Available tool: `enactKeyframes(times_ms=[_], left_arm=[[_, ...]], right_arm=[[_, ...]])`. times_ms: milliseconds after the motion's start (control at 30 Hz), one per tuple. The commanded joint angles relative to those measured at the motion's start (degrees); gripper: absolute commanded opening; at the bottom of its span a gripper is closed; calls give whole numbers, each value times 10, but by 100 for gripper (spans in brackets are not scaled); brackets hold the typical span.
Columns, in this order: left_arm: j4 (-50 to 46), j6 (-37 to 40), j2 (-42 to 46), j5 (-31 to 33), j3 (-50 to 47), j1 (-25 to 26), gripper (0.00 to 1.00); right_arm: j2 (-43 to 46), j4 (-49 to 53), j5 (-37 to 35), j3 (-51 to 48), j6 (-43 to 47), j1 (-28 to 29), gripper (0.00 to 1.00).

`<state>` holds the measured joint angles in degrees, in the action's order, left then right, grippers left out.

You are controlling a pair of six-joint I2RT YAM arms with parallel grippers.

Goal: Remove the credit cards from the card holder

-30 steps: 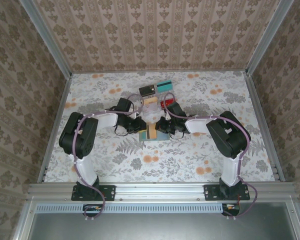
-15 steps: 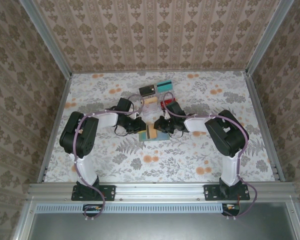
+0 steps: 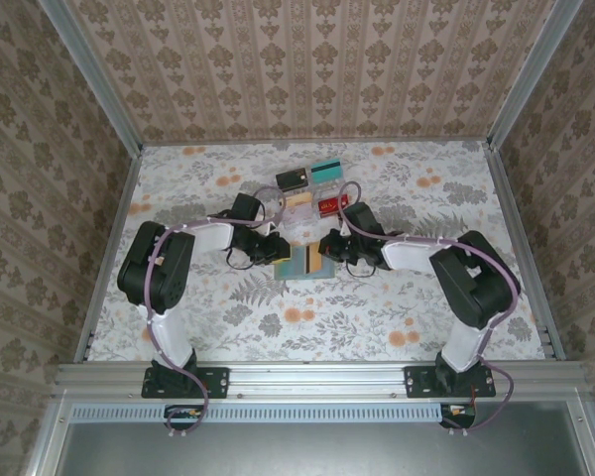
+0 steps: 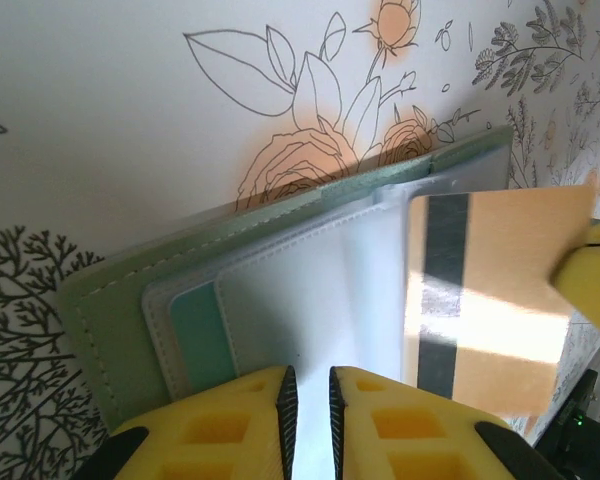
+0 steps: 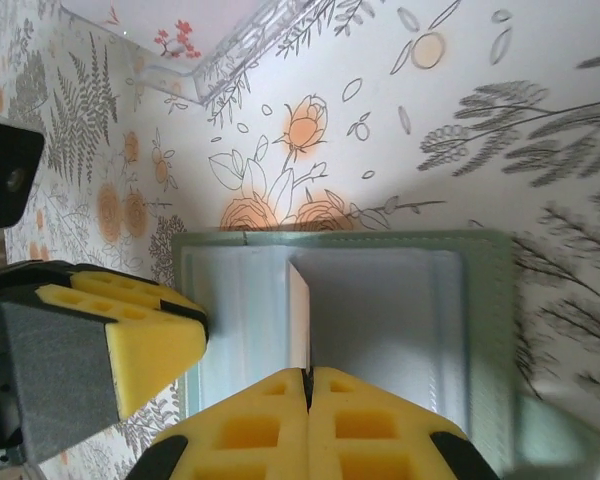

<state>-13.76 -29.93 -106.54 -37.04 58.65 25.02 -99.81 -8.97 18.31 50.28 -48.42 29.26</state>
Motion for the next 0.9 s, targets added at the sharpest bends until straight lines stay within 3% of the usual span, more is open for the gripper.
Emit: enactKeyframes(times_ms=[0,267,400,633,867], left_arm=[[-34,3,13,23,12,-8,24],[25,-68,87,-30,56,-15,50],[111,-134,125,-64,37,-12,61],[306,-287,185,-88,-34,1,72],[340,-323,204,-93,-44,8,78]], right_arm=[[56,8,-40,-26,16,-2,0],[160,-63,-43,-65,-3,-6,0],[182,-164,-23,-84,-64,-13,0],[177,-318,-22,-92,-171,-17,0],[180,-359,-10,-83,-207,-19,0]])
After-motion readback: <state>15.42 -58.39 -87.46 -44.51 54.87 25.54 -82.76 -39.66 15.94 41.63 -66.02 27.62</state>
